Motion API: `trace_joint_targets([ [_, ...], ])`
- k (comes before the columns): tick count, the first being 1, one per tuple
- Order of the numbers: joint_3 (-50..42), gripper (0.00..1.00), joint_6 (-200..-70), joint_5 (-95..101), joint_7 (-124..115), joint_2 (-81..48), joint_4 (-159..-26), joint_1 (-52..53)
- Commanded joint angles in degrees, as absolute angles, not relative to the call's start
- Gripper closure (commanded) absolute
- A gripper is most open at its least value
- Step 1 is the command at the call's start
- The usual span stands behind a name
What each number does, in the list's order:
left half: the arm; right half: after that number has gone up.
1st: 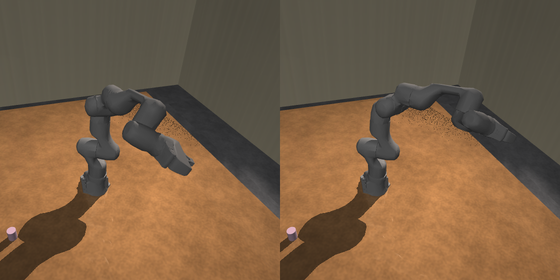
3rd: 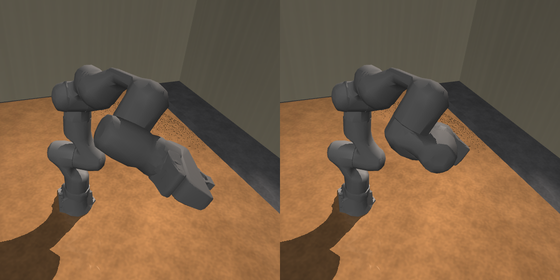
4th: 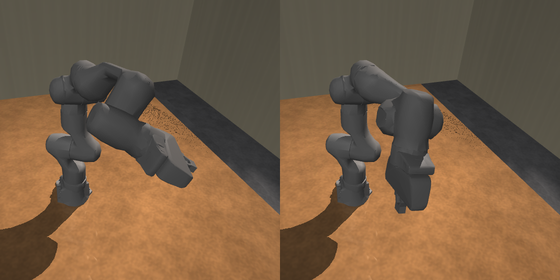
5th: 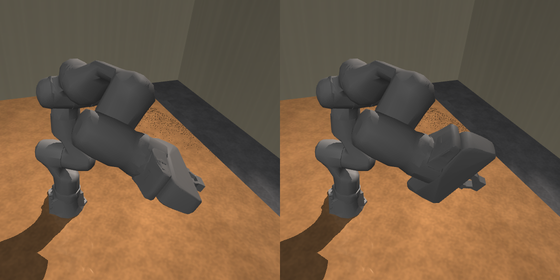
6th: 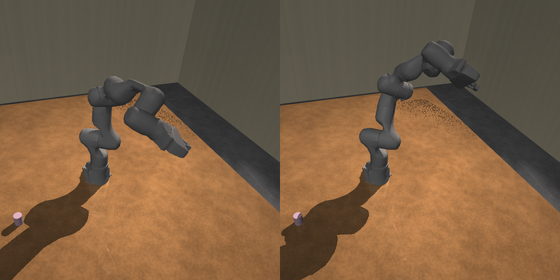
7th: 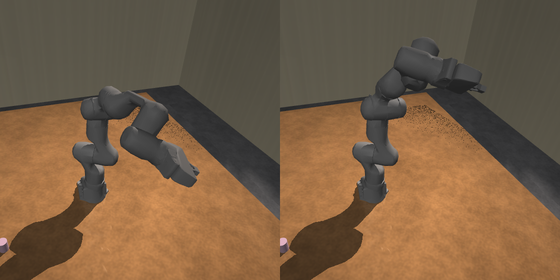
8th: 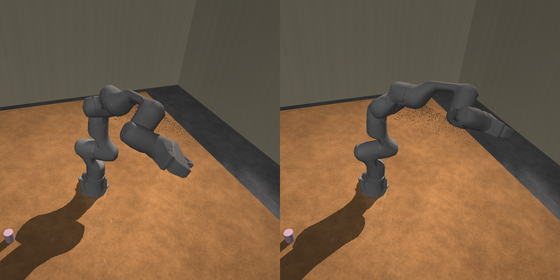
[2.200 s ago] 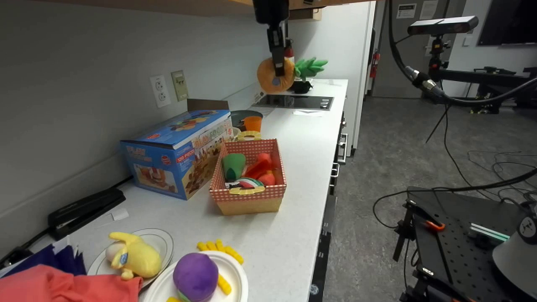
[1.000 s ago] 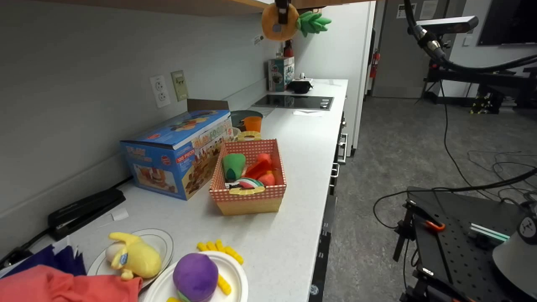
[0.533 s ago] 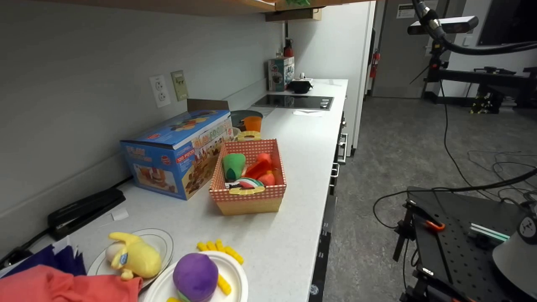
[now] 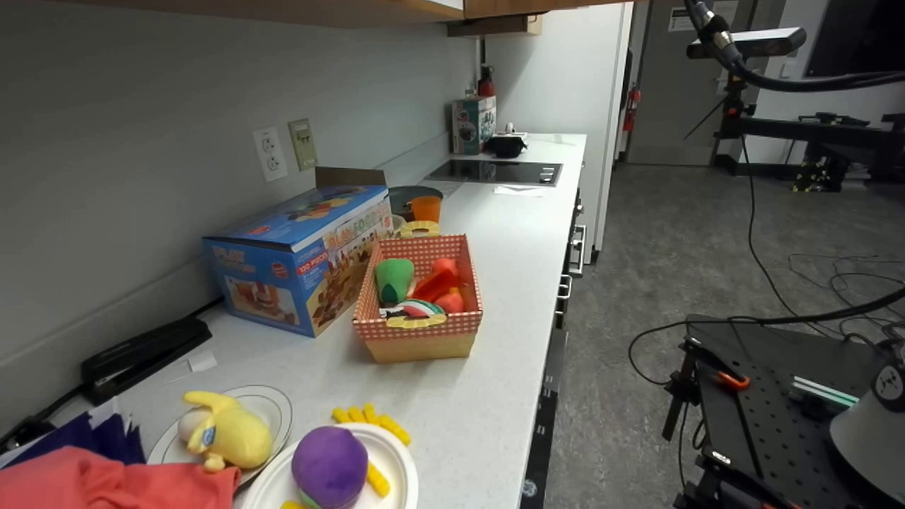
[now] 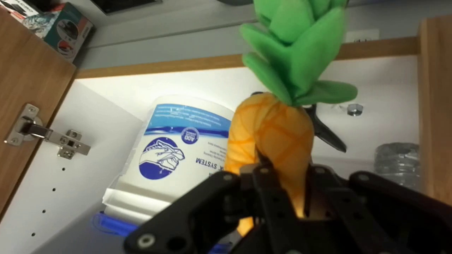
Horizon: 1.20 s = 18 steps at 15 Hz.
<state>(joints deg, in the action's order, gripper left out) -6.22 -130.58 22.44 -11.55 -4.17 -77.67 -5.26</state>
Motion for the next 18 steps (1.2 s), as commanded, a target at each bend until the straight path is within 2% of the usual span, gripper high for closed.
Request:
trace_joint_targets([
  [1, -6.20, 0.96, -136.67, 21.33, -16.22, -11.28, -70.49, -5.26],
  [10, -6.21, 0.96, -141.48, 16.54, -18.41, -21.21, -60.54, -6.96],
  [11, -6.12, 0.59, -141.03, 16.74, -18.14, -21.73, -59.82, -6.86],
  [12, -6.32, 0.58, -140.61, 17.23, -18.24, -22.35, -58.88, -6.80],
  [13, -6.37, 0.53, -140.08, 17.17, -18.17, -22.79, -58.11, -6.87],
  [18, -6.54, 0.12, -138.84, 17.40, -17.85, -24.35, -55.26, -7.01],
])
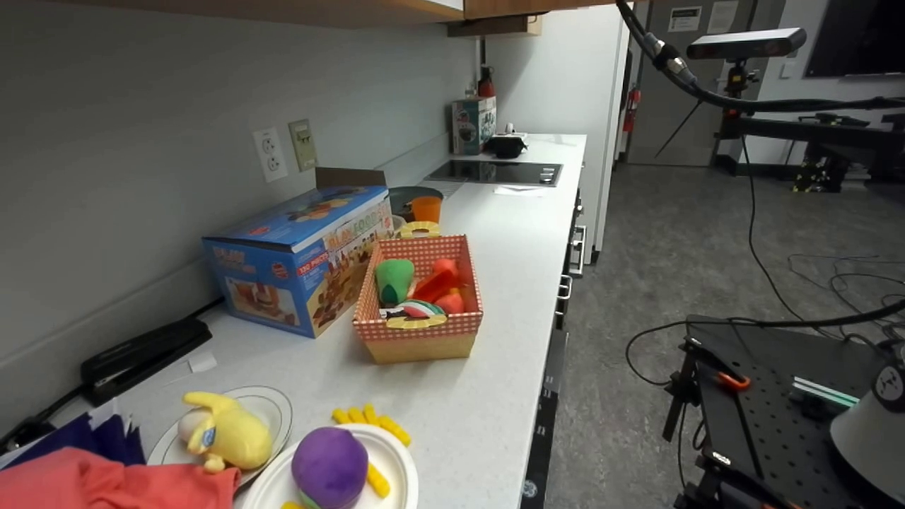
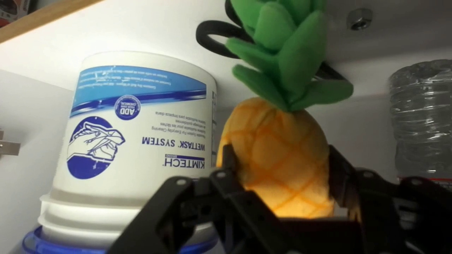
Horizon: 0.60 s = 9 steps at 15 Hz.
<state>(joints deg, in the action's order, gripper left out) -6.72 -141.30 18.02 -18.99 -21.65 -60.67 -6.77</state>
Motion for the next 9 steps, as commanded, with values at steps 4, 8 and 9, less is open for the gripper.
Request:
trace_joint_targets([
  [4, -7.70, 0.00, -137.21, 19.42, -19.42, -25.17, -53.35, -6.36],
  [8, -10.84, 0.00, -134.62, 25.98, -22.85, -25.41, -51.81, -5.07],
  [9, -11.67, 0.00, -134.16, 28.60, -24.07, -22.83, -55.72, -4.07],
])
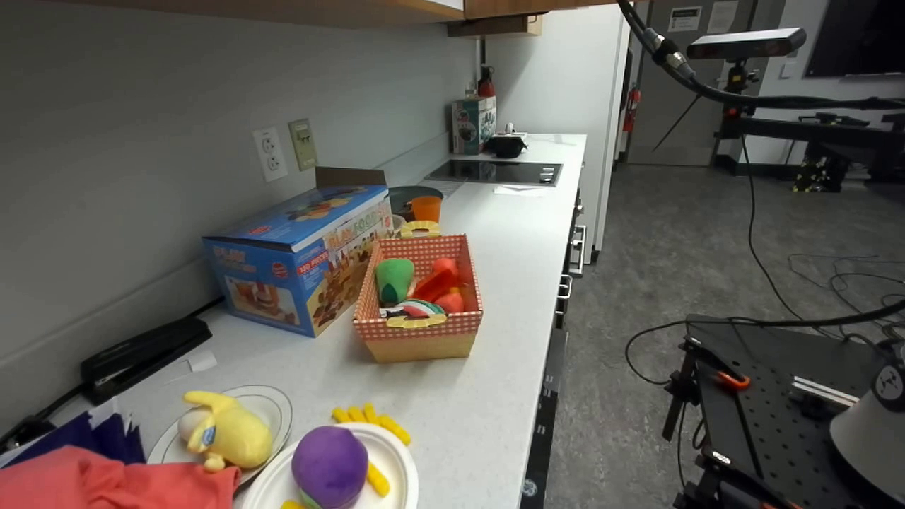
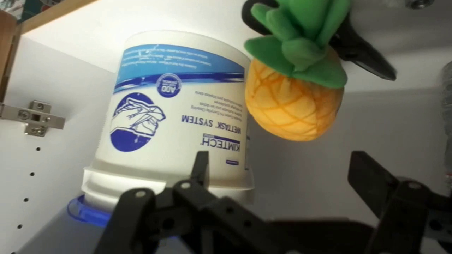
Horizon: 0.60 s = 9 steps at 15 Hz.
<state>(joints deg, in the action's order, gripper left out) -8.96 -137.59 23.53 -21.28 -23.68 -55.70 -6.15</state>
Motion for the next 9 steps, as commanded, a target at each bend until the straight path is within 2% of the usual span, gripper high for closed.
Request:
trace_joint_targets([
  [1, -12.10, 0.00, -132.47, 30.38, -23.62, -21.73, -57.11, -3.73],
  [9, -10.89, 0.00, -114.33, 33.41, -10.53, -9.91, -69.22, -3.07],
])
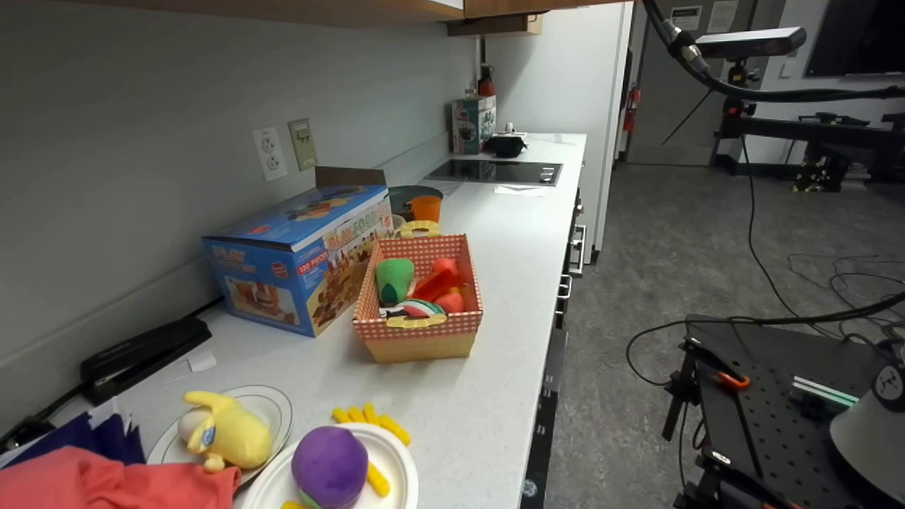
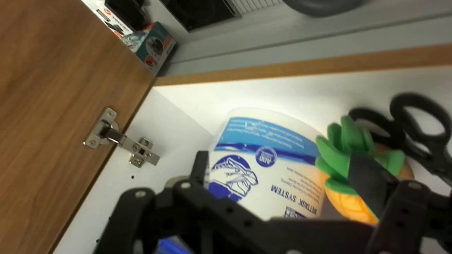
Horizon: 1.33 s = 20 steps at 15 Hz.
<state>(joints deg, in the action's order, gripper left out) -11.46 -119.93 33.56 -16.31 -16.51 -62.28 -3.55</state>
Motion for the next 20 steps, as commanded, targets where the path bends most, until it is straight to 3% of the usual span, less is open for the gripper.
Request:
trace_joint_targets([
  [1, -10.69, 0.00, -111.63, 32.86, -8.08, -8.51, -70.41, -3.31],
  [14, -12.76, 0.00, -87.38, 28.63, 12.21, 0.89, -77.32, -5.22],
  [20, -11.73, 0.00, -86.03, 29.78, 12.78, -0.16, -76.58, -6.70],
])
